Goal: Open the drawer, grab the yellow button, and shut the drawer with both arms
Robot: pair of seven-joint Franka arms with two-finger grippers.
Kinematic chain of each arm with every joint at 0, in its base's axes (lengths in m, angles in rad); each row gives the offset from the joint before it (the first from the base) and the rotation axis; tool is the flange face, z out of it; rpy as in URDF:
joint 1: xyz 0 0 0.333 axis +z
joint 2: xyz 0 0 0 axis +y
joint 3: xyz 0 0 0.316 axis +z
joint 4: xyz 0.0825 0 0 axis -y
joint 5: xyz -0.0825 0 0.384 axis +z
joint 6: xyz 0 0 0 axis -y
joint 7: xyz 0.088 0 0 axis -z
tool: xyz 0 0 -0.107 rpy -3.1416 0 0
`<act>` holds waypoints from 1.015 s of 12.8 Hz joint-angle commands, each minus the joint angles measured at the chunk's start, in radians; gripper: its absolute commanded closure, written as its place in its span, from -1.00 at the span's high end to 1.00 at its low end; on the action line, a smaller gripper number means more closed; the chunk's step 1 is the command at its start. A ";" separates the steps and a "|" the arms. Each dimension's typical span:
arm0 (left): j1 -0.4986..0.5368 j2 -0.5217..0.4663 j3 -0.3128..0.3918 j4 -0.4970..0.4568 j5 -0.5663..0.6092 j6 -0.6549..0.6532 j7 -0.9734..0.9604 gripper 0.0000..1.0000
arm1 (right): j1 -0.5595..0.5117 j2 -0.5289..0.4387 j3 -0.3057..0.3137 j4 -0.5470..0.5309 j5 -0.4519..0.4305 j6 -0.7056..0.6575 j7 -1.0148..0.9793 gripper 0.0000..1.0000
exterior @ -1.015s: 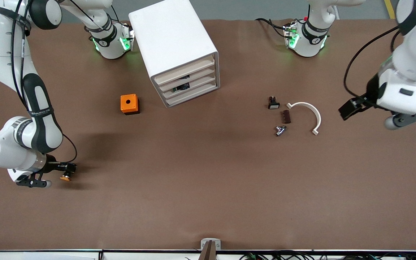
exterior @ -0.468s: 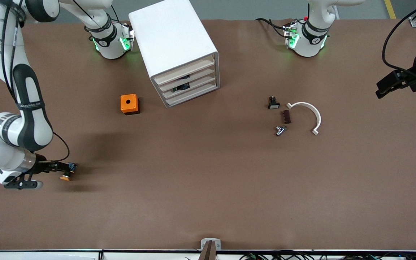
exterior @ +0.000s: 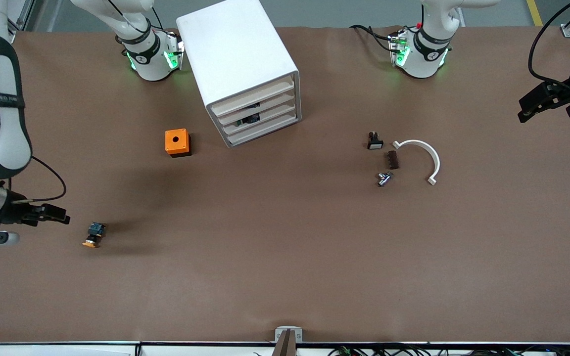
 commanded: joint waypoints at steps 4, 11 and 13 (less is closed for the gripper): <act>0.008 -0.063 -0.003 -0.079 -0.011 0.039 0.025 1.00 | -0.009 -0.193 0.012 -0.029 -0.044 -0.128 0.006 1.00; 0.007 -0.129 -0.031 -0.176 -0.012 0.058 0.019 1.00 | -0.012 -0.380 0.015 -0.028 -0.045 -0.292 0.075 1.00; 0.005 -0.145 -0.032 -0.203 -0.012 0.072 0.018 1.00 | -0.026 -0.424 0.011 -0.028 -0.048 -0.331 0.075 1.00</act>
